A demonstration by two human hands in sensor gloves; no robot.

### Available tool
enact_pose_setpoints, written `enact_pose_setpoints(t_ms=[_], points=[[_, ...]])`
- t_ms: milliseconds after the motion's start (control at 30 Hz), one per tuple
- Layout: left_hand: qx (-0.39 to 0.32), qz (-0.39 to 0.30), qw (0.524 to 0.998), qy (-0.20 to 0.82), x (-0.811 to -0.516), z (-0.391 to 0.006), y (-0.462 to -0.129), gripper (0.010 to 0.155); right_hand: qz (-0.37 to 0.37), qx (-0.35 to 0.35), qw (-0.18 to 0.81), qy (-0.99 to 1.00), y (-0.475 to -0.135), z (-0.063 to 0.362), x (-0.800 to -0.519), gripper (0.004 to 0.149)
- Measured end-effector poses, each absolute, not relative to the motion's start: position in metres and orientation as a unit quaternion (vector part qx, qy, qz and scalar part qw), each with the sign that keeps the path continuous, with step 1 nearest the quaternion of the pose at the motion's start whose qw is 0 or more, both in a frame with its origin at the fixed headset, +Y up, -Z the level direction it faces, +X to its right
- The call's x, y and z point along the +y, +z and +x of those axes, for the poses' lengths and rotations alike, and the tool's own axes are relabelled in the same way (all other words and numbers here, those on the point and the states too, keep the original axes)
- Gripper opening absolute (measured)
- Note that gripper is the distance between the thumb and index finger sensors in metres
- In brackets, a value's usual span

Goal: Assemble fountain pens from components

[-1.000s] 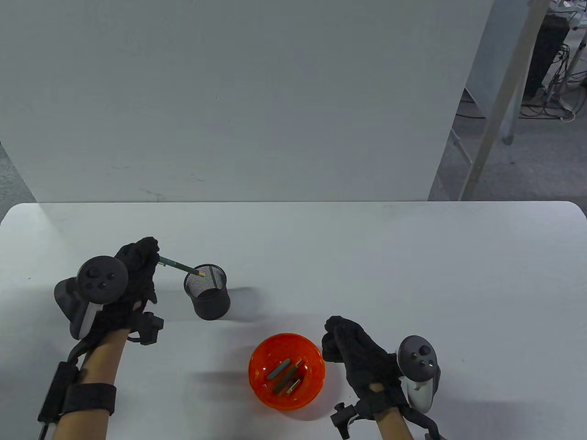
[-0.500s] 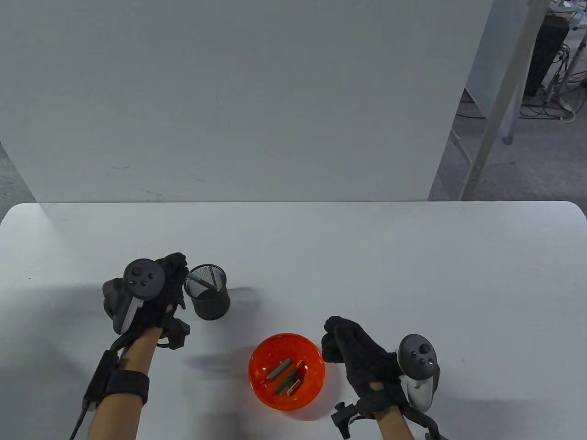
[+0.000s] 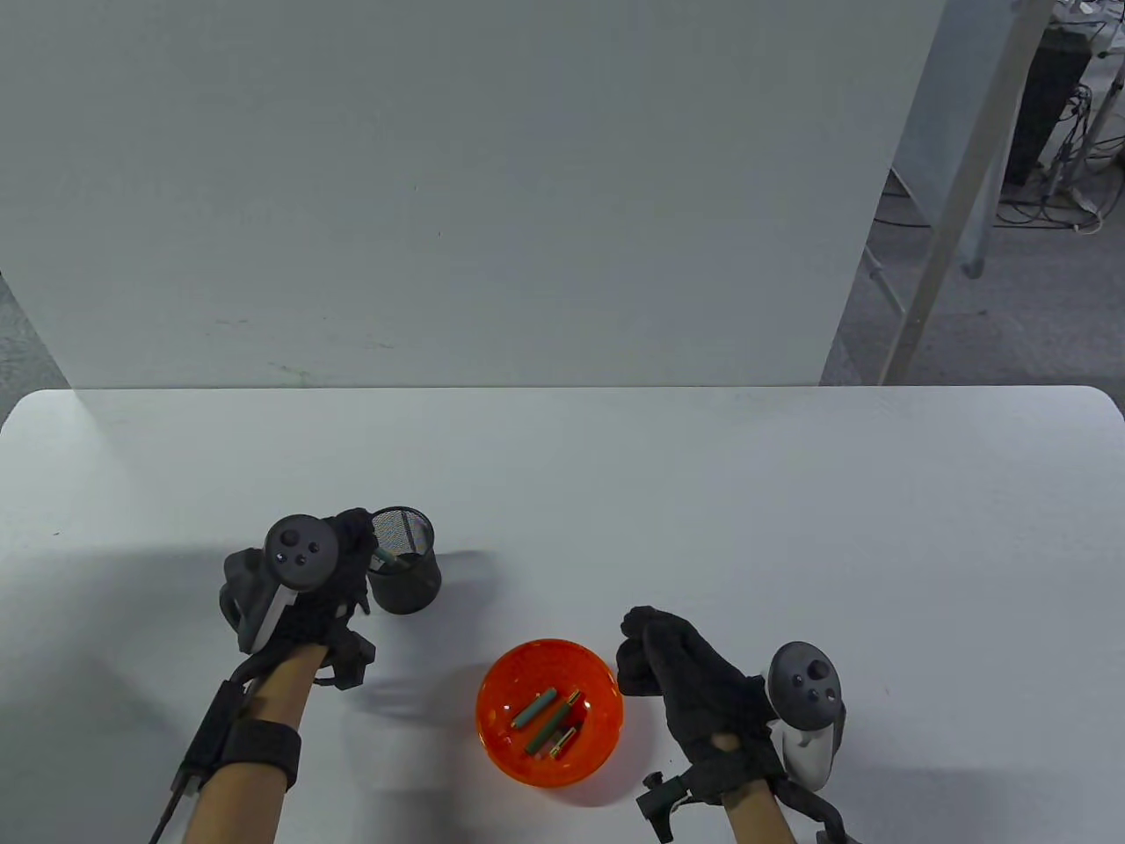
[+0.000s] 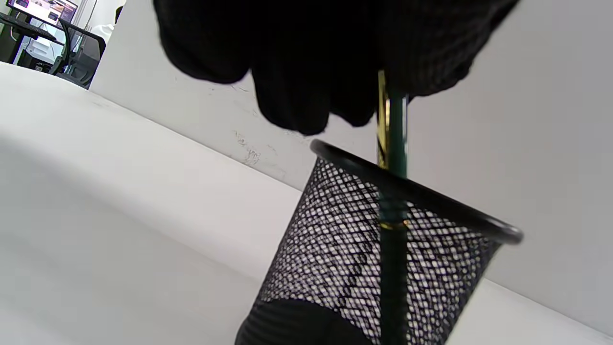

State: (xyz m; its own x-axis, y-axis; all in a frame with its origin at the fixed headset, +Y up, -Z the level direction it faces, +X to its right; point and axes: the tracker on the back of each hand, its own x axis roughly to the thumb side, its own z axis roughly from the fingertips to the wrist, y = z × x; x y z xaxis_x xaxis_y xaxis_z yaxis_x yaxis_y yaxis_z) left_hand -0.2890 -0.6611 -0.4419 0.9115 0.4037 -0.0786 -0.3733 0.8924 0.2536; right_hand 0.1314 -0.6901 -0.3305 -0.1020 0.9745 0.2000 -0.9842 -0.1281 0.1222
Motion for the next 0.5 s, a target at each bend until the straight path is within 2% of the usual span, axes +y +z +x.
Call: enact_pose_setpoints(t_ms=[333,500], points=[[0.082,0.072,0.976,0.191,-0.665,-0.298,-0.440,0.049,0.116,-0.017,0.659,0.743,-0.330,0.131,-0.690,0.054],[0.101,0.078,0.968,0.215,-0.662,-0.311,-0.432,0.054,0.111,-0.018,0.660,0.743,-0.330,0.133,-0.691,0.054]])
